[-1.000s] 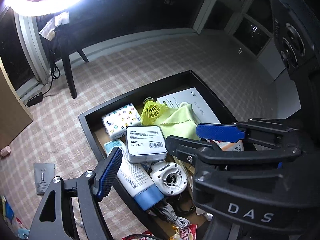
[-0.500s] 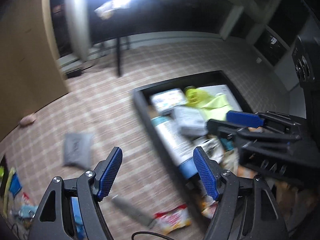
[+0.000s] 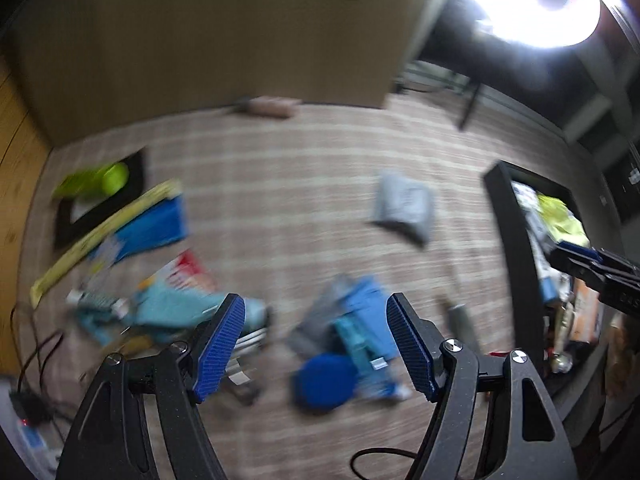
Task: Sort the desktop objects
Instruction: 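Return the right tool to the table toward the blue clothespin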
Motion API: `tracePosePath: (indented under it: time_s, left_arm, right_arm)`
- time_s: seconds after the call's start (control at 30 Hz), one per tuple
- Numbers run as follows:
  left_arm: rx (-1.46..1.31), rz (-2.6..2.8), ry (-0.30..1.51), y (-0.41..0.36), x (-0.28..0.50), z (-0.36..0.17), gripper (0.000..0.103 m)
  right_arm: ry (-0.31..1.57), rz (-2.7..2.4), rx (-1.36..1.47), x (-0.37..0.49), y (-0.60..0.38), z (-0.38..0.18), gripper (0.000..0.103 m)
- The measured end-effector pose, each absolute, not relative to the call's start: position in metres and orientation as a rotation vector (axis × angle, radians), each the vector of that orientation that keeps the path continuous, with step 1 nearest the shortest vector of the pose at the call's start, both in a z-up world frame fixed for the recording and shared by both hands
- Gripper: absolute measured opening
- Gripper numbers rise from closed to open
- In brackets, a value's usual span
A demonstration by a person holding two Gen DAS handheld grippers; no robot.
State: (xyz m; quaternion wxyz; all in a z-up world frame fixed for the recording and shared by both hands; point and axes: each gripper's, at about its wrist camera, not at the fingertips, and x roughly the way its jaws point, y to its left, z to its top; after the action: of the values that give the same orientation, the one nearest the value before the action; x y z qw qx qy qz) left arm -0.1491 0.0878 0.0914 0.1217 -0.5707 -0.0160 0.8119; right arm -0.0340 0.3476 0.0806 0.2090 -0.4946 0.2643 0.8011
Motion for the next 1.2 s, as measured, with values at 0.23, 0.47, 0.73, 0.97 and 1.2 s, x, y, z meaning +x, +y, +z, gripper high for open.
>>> tracePosePath:
  time_s: [0.23,0.47,0.73,0.97,1.2]
  left_arm:
    - [-1.776,2.419,-0.288,0.016,-0.133,0.073,0.071]
    - [-1.831,2.37,-0.385,0.002,-0.121,0.056,0.07]
    - [-1.902,2.31,-0.358,0.029,-0.128,0.036,0.06]
    - [-1.943,2.283,-0.328,0.043,-0.129,0.024,0.047]
    - [-1.972,2.258,-0.37,0.041,-0.132,0.015,0.04]
  right_arm:
    - [0.724,2.314,-1.507,-0.078,0.306,0.069,0.046]
    - [0.661,2.374,-1.675,-0.129,0.258,0.049,0.046]
    - [0.698,2.34,-1.798,-0.168,0.237,0.022,0.046]
    - [0.719,2.3,-1.849,-0.18,0.235,0.005,0.037]
    - [0.715,2.261,-1.891,-0.183,0.234,-0.006,0.029]
